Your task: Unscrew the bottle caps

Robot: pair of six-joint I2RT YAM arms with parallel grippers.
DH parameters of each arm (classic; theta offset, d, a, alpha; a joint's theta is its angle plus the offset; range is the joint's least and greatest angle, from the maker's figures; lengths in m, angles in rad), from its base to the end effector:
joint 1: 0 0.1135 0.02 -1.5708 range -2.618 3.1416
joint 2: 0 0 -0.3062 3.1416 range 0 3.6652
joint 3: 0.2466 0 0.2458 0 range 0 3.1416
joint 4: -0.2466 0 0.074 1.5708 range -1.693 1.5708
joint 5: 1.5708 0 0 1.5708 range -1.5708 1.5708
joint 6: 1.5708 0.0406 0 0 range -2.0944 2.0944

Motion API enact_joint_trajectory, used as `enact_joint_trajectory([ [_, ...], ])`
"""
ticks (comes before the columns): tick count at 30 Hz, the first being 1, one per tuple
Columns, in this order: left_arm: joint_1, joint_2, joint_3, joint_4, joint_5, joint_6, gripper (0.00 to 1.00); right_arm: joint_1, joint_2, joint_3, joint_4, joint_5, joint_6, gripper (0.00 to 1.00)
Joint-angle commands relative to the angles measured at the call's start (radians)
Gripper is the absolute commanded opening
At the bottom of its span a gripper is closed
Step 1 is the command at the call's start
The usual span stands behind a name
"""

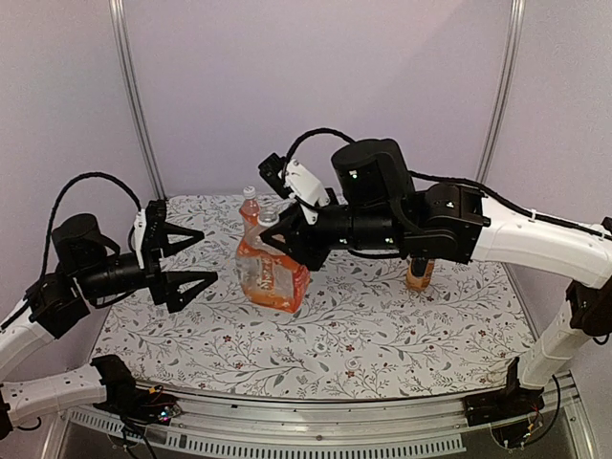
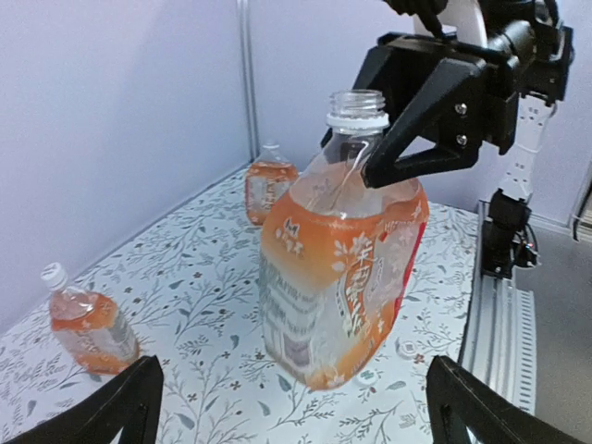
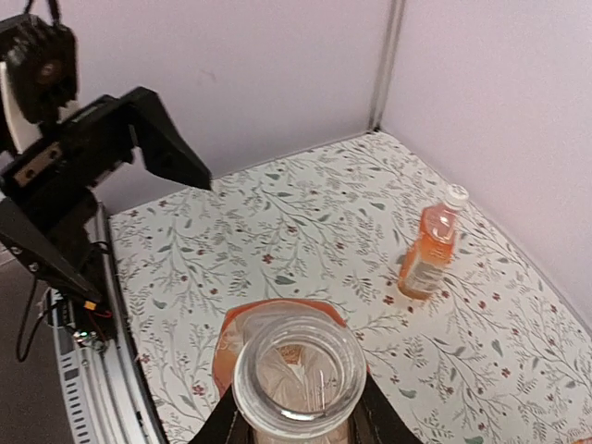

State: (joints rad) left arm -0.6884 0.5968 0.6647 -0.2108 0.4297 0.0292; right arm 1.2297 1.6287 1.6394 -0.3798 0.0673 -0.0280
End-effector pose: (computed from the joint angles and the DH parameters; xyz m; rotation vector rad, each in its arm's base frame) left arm 0.0744 -0.0831 0.3458 0.9219 1.5184 -0.8499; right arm 0.1304 0.3593 0.4404 -1.1446 1.6525 0.7229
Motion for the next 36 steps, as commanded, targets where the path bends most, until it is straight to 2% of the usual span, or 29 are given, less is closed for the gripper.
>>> enact_joint_trajectory([
  [1,0.07,-0.049,-0.056,0.014,-0.297,-0.037,1.0,-0.099,-0.038,-0.103,0.043,0.483,0.098,0.0],
  [6,0.148,-0.101,-0.104,-0.021,-0.293,-0.109,1.0,-0.254,0.058,-0.161,0.136,0.539,0.209,0.0],
  [13,0.178,-0.12,-0.127,-0.009,-0.273,-0.119,0.99,-0.353,0.243,-0.122,0.21,0.581,0.23,0.0],
  [18,0.178,-0.118,-0.137,0.006,-0.259,-0.113,1.0,-0.392,0.319,-0.155,0.245,0.562,0.282,0.0],
  [24,0.179,-0.109,-0.142,0.023,-0.255,-0.112,1.0,-0.399,0.338,-0.195,0.256,0.561,0.299,0.01],
  [25,0.178,-0.108,-0.142,0.026,-0.255,-0.112,0.99,-0.4,0.338,-0.204,0.258,0.567,0.303,0.07],
  [28,0.178,-0.102,-0.142,0.032,-0.246,-0.113,1.0,-0.406,0.335,-0.221,0.257,0.538,0.321,0.43],
  [30,0.179,-0.098,-0.142,0.034,-0.244,-0.112,1.0,-0.406,0.33,-0.222,0.257,0.51,0.318,0.59],
  [32,0.178,-0.093,-0.141,0.036,-0.241,-0.113,1.0,-0.407,0.318,-0.225,0.255,0.497,0.311,0.68],
  [36,0.178,-0.085,-0.137,0.039,-0.24,-0.115,1.0,-0.407,0.293,-0.224,0.253,0.486,0.304,0.75],
])
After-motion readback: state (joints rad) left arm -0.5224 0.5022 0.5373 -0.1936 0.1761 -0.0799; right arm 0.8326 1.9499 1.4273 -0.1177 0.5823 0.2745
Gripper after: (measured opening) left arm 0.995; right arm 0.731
